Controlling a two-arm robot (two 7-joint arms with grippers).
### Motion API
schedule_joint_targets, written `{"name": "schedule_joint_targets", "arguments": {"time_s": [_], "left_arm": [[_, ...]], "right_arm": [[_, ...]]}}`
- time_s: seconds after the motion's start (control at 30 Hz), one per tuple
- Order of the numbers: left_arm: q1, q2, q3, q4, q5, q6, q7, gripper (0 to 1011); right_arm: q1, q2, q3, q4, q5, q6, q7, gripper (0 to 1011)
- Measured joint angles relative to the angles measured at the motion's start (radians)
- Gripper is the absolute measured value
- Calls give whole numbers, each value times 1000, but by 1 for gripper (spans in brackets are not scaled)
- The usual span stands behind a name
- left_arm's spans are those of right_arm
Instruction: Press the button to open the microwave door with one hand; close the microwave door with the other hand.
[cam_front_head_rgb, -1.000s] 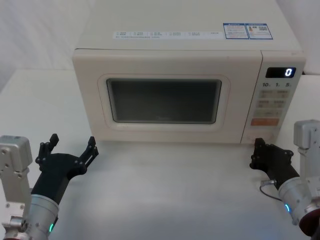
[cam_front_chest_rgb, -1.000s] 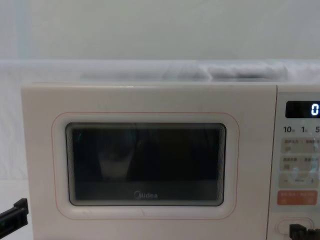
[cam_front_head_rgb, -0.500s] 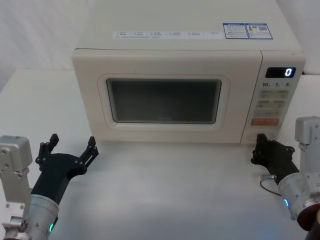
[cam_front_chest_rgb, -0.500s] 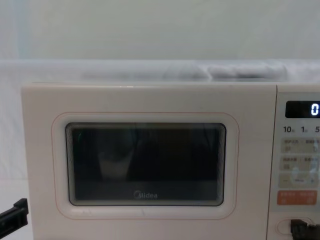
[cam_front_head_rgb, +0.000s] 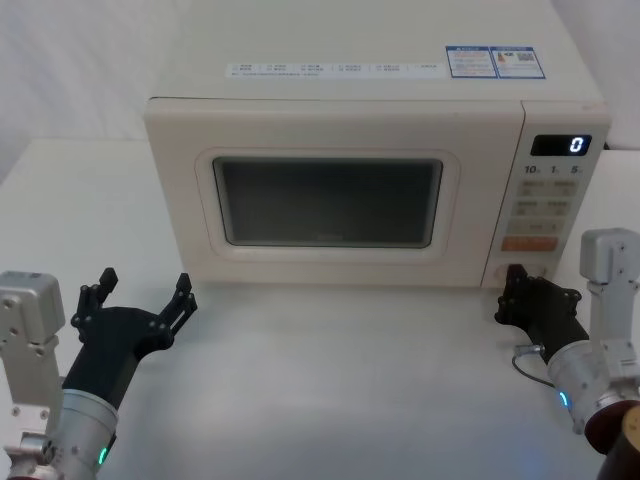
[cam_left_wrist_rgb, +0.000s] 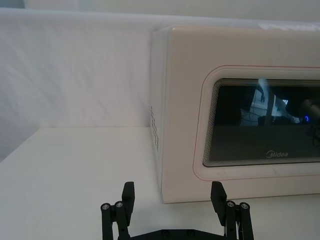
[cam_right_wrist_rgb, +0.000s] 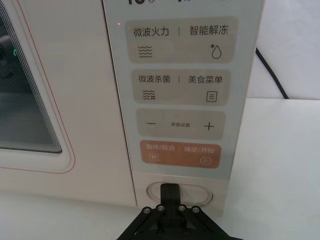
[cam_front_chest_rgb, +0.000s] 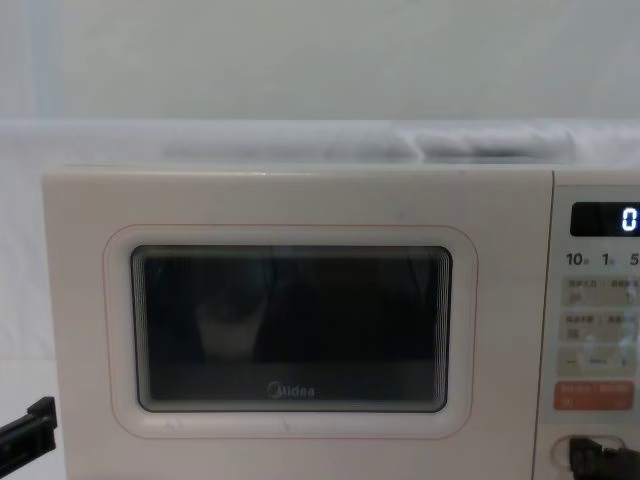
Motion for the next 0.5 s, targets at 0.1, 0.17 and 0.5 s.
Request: {"name": "schedule_joint_targets", "arguments": {"time_s": [0.1,0.17,0.5], "left_arm": [[0,0,0,0,0,0,0,1001],[0,0,0,0,0,0,0,1001],[0,0,0,0,0,0,0,1001]], "right_arm": [[3,-3,0,5,-2,-1,-2,0],[4,-4,0,7,-2,-2,-3,0],[16,-13,4,31,-5,-11,-7,0]]}}
